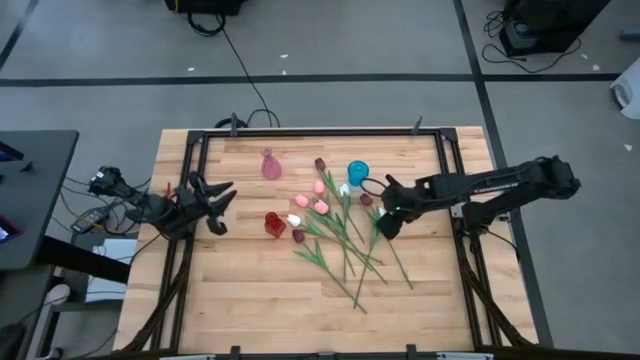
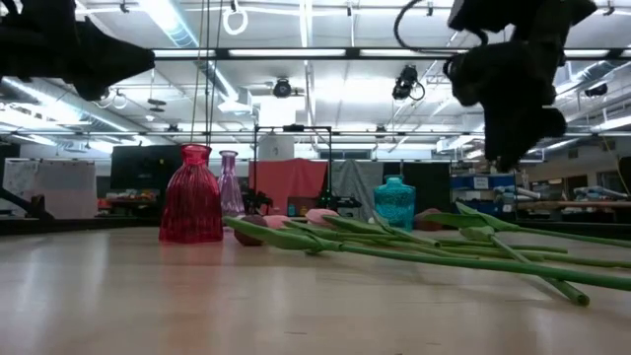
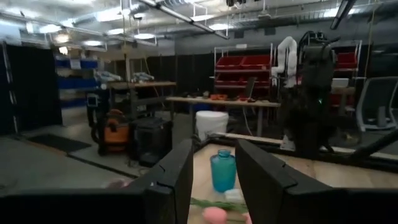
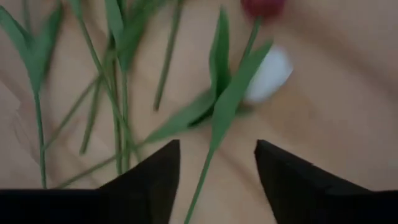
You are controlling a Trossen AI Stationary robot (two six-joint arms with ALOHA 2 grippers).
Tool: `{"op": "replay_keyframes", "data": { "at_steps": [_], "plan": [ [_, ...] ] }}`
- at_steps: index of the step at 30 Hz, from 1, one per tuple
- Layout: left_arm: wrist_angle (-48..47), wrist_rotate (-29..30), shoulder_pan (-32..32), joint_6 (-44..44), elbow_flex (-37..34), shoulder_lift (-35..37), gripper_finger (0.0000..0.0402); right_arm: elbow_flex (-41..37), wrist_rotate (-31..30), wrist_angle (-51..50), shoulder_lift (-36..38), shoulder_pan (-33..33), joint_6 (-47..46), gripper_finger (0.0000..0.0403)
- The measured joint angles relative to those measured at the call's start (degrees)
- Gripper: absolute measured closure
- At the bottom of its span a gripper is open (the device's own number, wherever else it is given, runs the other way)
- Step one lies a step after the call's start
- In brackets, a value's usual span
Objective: Sort flowers into vase by color
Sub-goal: Put the right red flower into the blue vase
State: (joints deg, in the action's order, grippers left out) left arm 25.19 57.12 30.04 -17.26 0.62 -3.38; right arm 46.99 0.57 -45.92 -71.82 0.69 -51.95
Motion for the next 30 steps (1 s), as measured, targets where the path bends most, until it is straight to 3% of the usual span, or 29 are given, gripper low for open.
{"op": "replay_keyframes", "data": {
  "at_steps": [3,7,15,26,30],
  "plan": [
    [2.0,0.0,0.0,-2.0,0.0,0.0,0.0277,0.0,4.2,0.1,-3.6,0.0,-0.9,0.0154],
    [2.7,0.0,0.0,-5.1,0.0,0.0,0.0277,0.0,5.0,0.1,-8.5,0.2,0.1,0.0161],
    [5.8,0.3,0.0,-8.2,0.0,0.0,0.0277,-0.1,3.8,1.2,-15.4,3.7,1.0,0.0216],
    [3.8,0.3,0.0,-8.0,0.0,0.0,0.0277,-0.1,-3.1,3.6,-16.3,7.5,-1.6,0.0277],
    [3.9,0.3,0.0,-8.0,0.0,0.0,0.0277,-0.1,-3.5,3.7,-16.3,7.5,-3.0,0.0322]
  ]
}}
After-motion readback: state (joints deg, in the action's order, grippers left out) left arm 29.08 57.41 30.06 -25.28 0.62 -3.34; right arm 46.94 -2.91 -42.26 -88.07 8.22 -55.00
